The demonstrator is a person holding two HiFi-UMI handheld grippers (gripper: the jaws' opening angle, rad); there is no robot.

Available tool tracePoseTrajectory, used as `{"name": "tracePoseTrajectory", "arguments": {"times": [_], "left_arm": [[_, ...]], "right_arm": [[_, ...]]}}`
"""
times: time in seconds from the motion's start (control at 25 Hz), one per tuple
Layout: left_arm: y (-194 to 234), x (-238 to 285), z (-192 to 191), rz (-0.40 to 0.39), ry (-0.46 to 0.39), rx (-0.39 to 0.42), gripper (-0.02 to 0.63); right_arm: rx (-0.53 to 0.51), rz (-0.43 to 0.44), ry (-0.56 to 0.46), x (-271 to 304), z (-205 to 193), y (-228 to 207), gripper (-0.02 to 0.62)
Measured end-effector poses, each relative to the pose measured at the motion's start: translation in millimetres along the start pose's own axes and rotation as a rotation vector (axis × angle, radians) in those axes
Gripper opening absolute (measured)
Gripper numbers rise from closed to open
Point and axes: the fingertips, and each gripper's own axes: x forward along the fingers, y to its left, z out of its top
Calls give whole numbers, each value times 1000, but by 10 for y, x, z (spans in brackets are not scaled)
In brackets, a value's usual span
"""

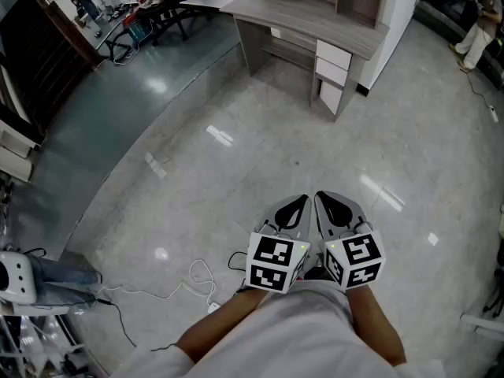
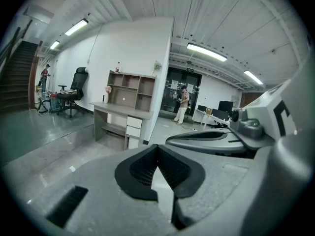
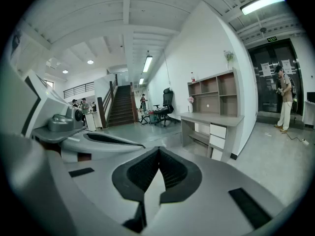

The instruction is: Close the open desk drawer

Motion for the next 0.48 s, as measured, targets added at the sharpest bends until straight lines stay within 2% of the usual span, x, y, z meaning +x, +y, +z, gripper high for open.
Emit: {"name": "tracePoseTrajectory", "arguments": {"times": [0.24, 0.48], "left_arm": [[124, -13, -58, -48, 55, -15, 2], [389, -49, 4, -41, 38, -27, 2]], "right_arm": [[-22, 3, 55, 128, -58, 117, 0], [-23, 36, 80, 288, -35, 246, 0]]}}
